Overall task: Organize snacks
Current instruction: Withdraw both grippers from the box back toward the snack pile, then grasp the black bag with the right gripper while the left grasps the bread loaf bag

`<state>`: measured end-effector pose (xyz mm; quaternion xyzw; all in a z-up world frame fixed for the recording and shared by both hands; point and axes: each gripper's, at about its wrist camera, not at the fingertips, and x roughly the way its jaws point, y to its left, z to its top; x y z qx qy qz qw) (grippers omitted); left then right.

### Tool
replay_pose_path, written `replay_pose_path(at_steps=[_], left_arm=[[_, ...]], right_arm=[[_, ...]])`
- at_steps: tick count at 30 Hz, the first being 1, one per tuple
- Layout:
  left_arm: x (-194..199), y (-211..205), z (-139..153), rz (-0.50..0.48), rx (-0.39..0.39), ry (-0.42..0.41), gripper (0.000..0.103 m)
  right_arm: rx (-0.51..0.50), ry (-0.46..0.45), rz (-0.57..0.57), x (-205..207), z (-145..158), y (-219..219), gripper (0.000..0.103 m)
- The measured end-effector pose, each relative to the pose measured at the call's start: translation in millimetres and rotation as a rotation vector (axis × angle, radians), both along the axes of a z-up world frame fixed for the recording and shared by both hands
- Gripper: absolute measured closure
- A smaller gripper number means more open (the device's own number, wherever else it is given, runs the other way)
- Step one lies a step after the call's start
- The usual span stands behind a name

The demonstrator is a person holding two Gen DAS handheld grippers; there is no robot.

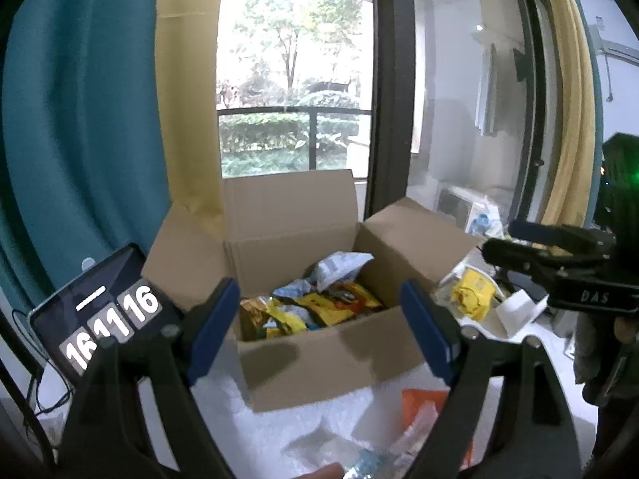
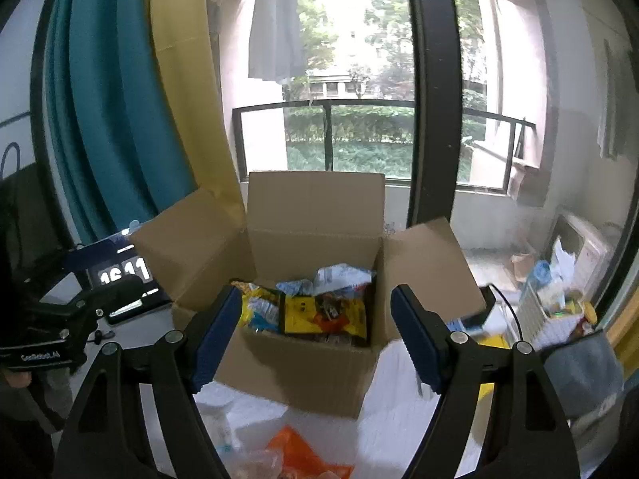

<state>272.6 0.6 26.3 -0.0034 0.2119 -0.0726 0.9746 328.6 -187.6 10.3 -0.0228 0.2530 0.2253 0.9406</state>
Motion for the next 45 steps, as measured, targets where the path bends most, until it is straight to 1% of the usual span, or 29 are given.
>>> replay_pose_path(at_steps=[6,11,14,22,26,32,33,34,37,41,45], left_arm=[[-26.0,0.8,-11.7,-0.01,-0.014,0.022,0.019],[-44.2,0.6,-30.1,-0.01,-0.034,0.069,0.019],[-55.8,-3.5,-44.4,-0.016,-0.027,0.105,0.019],[-84.9,-7.6,-73.8,-0.03,-0.016,0.169,0.019],[-99.7,-5.2,-97.3,-0.027,-0.017,0.225,0.019],[-122.6,0.6,-130.4,-0.001,-0.048,0.308,0.019],[-127.2,3.1,-135.1,0.011,-0.065,0.32,0.019],[-133.6,8.0,-140.9,0.04,-0.103,0.339,0.019],[-149.9,17.8,-154.8,0.086,-0.187,0.384,0.018],[-159.7,26.4,-172.6,0.136,-0.261,0.448,0.018],[-162.5,24.7,-188.5,0.132,-0.3,0.512,0.013]], right_arm=[[0.015,0.012,-0.022,-34.2,-7.8,-16.2,0.023],[0.023,0.039,-0.036,-57.8,-16.1,-31.5,0.023],[0.026,0.055,-0.05,-71.4,-23.0,-40.1,0.023],[0.02,0.106,-0.072,-103.6,-43.9,-59.1,0.023],[0.024,0.136,-0.097,-115.3,-58.1,-71.5,0.023],[0.042,0.194,-0.143,-127.8,-81.6,-89.4,0.023],[0.046,0.203,-0.147,-129.4,-85.2,-91.5,0.023],[0.053,0.217,-0.155,-131.7,-90.7,-94.4,0.023],[0.074,0.25,-0.173,-140.6,-105.0,-100.2,0.023],[0.08,0.294,-0.179,-148.7,-121.9,-104.3,0.023],[0.095,0.339,-0.184,-153.7,-137.8,-108.0,0.023]])
